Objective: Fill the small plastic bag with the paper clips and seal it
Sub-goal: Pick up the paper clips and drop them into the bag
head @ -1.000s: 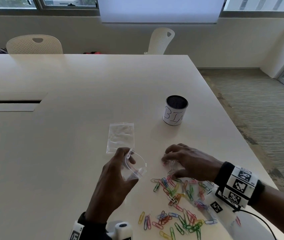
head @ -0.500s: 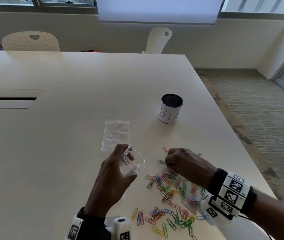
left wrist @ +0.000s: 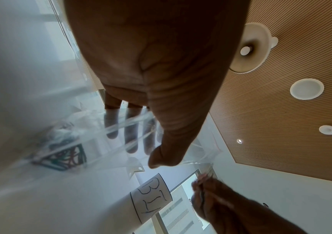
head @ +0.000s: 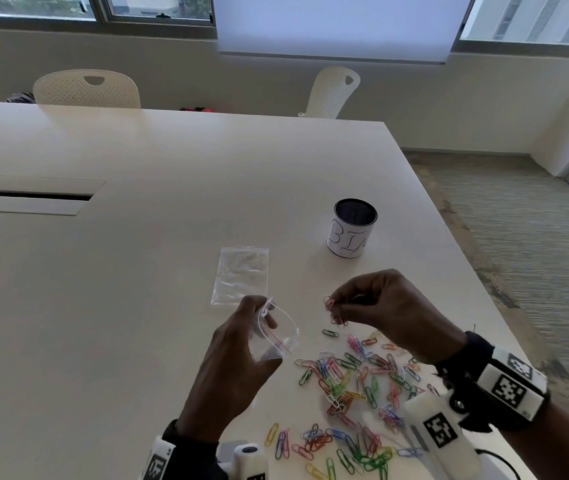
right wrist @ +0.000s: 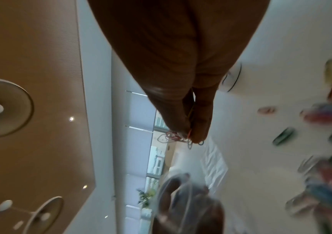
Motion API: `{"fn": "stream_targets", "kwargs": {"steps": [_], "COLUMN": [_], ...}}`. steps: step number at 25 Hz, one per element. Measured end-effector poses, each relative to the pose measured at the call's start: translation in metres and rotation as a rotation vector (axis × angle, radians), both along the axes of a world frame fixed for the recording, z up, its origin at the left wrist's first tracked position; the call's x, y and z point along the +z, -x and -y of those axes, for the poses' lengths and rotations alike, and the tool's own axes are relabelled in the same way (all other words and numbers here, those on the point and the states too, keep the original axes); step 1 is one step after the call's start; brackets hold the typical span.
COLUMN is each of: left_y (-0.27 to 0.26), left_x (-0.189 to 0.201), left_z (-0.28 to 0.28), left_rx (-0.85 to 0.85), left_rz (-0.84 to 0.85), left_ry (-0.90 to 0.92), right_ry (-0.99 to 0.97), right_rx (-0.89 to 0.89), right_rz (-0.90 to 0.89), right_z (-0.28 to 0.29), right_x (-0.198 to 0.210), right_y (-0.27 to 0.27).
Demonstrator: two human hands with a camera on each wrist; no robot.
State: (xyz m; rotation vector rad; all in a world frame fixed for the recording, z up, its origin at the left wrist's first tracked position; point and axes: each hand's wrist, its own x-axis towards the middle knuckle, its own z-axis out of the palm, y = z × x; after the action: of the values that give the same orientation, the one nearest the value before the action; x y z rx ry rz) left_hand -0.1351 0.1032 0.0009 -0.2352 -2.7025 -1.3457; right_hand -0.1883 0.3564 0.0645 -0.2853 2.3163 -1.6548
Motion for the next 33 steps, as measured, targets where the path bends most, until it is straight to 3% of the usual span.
{"fn": "stream_targets", "kwargs": {"steps": [4, 11, 16, 20, 24, 29, 33], "left_y": [0.000, -0.003, -0.004, -0.003, -0.004, -0.004, -0.002], "left_x": [0.003, 0.005, 0.005, 0.004, 0.003, 0.004, 0.003], "left_z": [-0.003, -0.002, -0.001, 0.003, 0.005, 0.003, 0.003], "left_rx": [0.000, 0.010, 0.012, 0.004, 0.007, -0.003, -0.003], "left_rz": [-0.004, 0.012, 0.021, 0.000, -0.005, 0.003, 0.007], "left_ry": [0.009, -0.009, -0.018, 0.003, -0.010, -0.015, -0.006], "right_ry": [0.080, -0.230, -0.294, -0.338, -0.498, -0.796, -0.812], "right_rx": [0.038, 0.129, 0.184, 0.089, 0.043, 0.175, 0.366], "right_rz": [-0.008, -0.294, -0.329, -0.369, -0.357, -0.310, -0.342], "right_z": [0.036, 0.075, 0.080, 0.061, 0.026, 0.010, 0.020], "right_x": [0.014, 0.012, 0.019, 0.023, -0.002, -0.048, -0.057], "right_y": [-0.010, -0.016, -0.019, -0.004, 0.020, 0.020, 0.001]}}
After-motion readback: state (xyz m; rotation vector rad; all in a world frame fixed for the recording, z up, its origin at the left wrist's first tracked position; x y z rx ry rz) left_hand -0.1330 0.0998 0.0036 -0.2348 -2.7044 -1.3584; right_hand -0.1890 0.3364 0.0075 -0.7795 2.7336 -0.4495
